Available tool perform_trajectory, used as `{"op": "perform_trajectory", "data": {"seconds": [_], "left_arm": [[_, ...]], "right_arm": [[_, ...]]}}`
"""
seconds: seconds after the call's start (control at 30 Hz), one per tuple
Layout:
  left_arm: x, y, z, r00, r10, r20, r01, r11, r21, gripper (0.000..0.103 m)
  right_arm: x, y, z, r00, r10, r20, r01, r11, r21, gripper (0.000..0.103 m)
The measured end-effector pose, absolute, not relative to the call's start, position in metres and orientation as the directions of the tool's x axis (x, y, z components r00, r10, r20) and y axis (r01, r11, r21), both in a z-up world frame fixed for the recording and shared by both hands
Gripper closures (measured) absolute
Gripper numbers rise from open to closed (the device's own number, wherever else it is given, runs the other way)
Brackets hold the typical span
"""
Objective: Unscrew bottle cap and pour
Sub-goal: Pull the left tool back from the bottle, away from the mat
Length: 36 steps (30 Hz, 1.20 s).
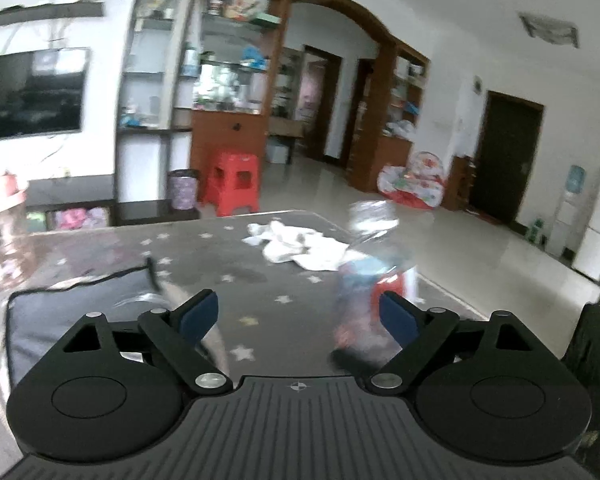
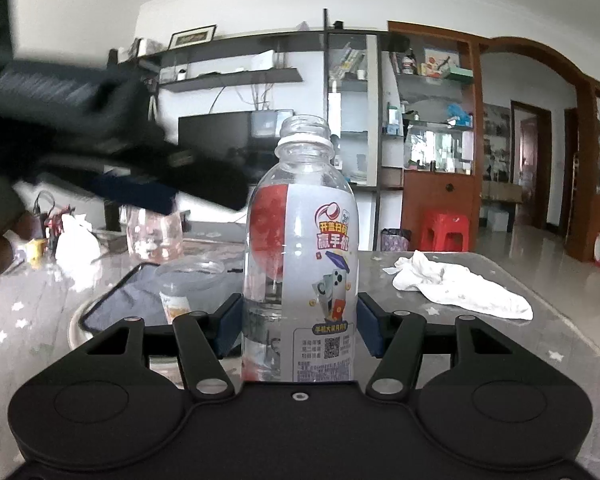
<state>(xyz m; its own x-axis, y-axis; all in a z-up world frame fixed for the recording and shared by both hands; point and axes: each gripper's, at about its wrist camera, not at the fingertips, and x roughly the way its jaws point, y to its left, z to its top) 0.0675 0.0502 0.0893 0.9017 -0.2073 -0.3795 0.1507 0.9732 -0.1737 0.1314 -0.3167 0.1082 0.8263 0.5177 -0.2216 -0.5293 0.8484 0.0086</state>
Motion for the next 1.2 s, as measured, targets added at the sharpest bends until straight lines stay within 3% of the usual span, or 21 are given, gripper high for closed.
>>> {"op": "perform_trajectory", "data": {"seconds": [0.37,0.7,1.2], "left_arm": [[0.028,0.101,0.065,0.893,-0.059,-0.446,-0.037,0.978,-0.204,0.014],[0.014,0.139,0.04,0.853,0.009,-0.521,-0.167,0.952,-0.258,0.014],[0.011,0.148,0.03,0.834,0.064,-0.549,-0.222,0.949,-0.226,0.014]], "right_arm": [[0.159,-0.331,0.12,0.845,0.513,-0.149,-0.495,0.857,0.142,0.04],[0.18,-0.32,0.114,0.858,0.502,-0.111,-0.486,0.862,0.14,0.04],[0.191,-0.317,0.099,0.867,0.477,-0.147,-0.47,0.879,0.078,0.04]]}}
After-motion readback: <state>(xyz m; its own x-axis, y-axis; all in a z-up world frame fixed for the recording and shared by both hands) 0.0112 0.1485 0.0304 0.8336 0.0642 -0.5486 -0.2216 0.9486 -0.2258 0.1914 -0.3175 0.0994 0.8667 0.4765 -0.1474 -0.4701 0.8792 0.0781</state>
